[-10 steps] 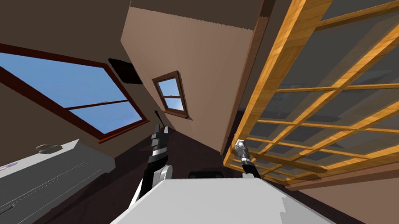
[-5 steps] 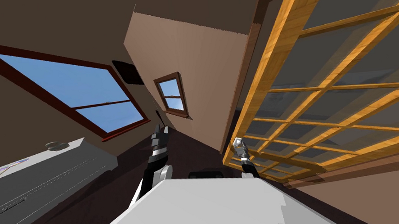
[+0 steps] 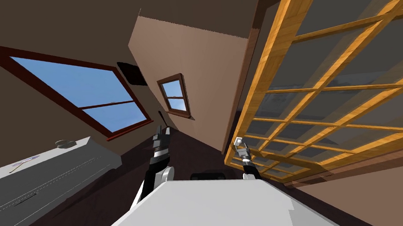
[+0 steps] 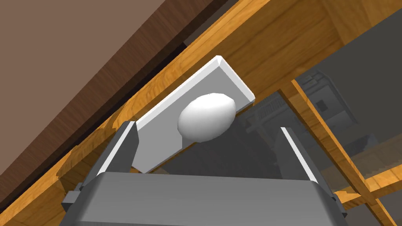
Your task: Pull the door open
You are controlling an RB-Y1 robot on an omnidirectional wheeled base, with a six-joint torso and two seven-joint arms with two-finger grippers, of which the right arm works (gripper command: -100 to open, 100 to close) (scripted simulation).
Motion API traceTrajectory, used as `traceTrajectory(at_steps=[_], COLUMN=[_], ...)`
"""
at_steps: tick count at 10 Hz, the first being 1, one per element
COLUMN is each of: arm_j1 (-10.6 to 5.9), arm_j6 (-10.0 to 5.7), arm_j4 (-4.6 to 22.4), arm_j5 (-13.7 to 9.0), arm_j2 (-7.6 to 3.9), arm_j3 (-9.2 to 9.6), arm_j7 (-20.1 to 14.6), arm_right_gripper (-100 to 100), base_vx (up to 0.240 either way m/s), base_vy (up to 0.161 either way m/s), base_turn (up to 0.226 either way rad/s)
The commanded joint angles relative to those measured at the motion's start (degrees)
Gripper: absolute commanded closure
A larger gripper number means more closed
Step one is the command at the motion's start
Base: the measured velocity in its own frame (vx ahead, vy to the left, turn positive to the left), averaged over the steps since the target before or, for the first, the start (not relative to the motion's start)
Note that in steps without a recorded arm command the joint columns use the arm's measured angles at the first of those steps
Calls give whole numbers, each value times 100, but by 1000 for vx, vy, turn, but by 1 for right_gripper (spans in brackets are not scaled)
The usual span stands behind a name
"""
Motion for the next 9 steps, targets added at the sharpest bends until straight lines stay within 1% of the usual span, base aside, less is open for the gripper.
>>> traceTrajectory(at_steps=[1,2,3,4,5,6,7,8,9], arm_j1=[1,3,3,6,6,8,11,11,13], arm_j6=[-6,-6,-6,-6,-6,-6,-6,-6,-6], arm_j4=[-28,-59,-59,-91,-91,-122,-154,-154,-184], arm_j5=[-124,-236,-236,-348,-348,-461,-573,-573,-682], arm_j2=[0,1,1,1,1,2,2,2,3], arm_j3=[82,154,154,227,227,299,372,372,442], arm_j7=[-286,-433,-533,-735,-770,-1002,-1147,-1245,-1446], arm_right_gripper=[-100,-100,-100,-100,-100,-100,-100,-100,-100], base_vx=[-46,-73,-55,-56,-46,-51,-78,-61,-52], base_vy=[-13,-17,-19,-22,-13,-7,-6,-11,-18], base_turn=[24,37,11,20,12,23,31,12,21])
